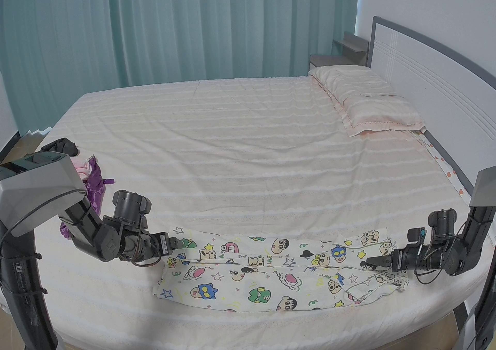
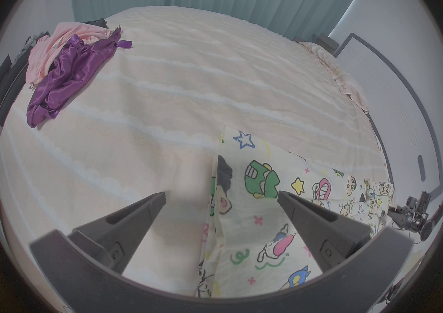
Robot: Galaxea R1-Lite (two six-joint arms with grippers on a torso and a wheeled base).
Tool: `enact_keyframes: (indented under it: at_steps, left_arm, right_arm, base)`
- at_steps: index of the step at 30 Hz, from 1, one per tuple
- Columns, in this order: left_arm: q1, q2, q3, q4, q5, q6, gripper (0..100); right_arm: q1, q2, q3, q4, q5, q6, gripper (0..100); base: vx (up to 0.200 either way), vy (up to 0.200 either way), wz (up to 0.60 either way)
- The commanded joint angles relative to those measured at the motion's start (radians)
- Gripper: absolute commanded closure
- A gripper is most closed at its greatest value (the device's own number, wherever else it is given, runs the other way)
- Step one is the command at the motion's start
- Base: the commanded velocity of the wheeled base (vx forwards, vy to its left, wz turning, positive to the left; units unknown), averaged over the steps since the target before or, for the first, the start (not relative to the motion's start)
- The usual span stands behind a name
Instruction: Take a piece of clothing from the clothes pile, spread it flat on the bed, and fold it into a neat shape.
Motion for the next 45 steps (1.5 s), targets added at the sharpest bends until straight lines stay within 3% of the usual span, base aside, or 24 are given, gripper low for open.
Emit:
enact_keyframes:
  at_steps: [1, 3, 5, 8, 13, 16, 20, 26, 28, 31, 38, 40, 45]
  left_arm:
    - [0.032, -0.068, 0.068, -0.014, -0.019, -0.017, 0]
    - [0.036, -0.071, 0.074, -0.020, -0.025, -0.023, 0]
    - [0.059, -0.095, 0.114, -0.075, -0.082, -0.092, 0]
    - [0.062, -0.140, 0.189, -0.149, -0.136, -0.160, 0]
    - [0.061, -0.172, 0.388, -0.370, -0.231, -0.285, 0]
    - [0.059, -0.168, 0.428, -0.457, -0.245, -0.370, 0]
    - [0.064, -0.138, 0.459, -0.531, -0.271, -0.393, 0]
    - [0.065, -0.125, 0.470, -0.552, -0.272, -0.394, 0]
    - [0.065, -0.122, 0.471, -0.555, -0.275, -0.396, 0]
    - [0.075, -0.123, 0.473, -0.559, -0.288, -0.397, 0]
    - [0.081, -0.125, 0.490, -0.560, -0.317, -0.397, 0]
    - [0.079, -0.128, 0.493, -0.560, -0.338, -0.399, 0]
    - [0.079, -0.123, 0.497, -0.560, -0.340, -0.399, 0]
  right_arm:
    - [-0.005, -0.091, -0.005, 0.002, -0.066, 0.002, 0]
    - [-0.008, -0.097, -0.003, 0.002, -0.066, 0.003, 0]
    - [-0.040, -0.127, -0.006, -0.002, -0.069, 0.034, 0]
    - [-0.025, -0.160, -0.011, -0.008, -0.067, 0.118, 0]
    - [0.151, -0.227, -0.015, -0.032, -0.109, 0.383, 0]
    - [0.250, -0.210, -0.026, -0.032, -0.164, 0.492, 0]
    - [0.305, -0.107, -0.072, -0.038, -0.184, 0.595, 0]
    - [0.290, 0.043, -0.138, -0.042, -0.222, 0.623, 0]
    - [0.267, 0.115, -0.187, -0.045, -0.288, 0.637, 0]
    - [0.263, 0.144, -0.201, -0.061, -0.319, 0.673, 0]
    - [0.250, 0.160, -0.198, -0.105, -0.347, 0.750, 0]
    - [0.250, 0.170, -0.186, -0.180, -0.399, 0.778, 0]
    - [0.274, 0.146, -0.107, -0.374, -0.425, 0.801, 0]
  base:
    - [0.000, 0.000, 0.00]
    - [0.000, 0.000, 0.00]
    - [0.000, 0.000, 0.00]
    - [0.000, 0.000, 0.00]
    - [0.000, 0.000, 0.00]
    - [0.000, 0.000, 0.00]
    - [0.000, 0.000, 0.00]
    - [0.000, 0.000, 0.00]
    - [0.000, 0.000, 0.00]
    - [0.000, 0.000, 0.00]
    - [0.000, 0.000, 0.00]
    - [0.000, 0.000, 0.00]
    - [0.000, 0.000, 0.00]
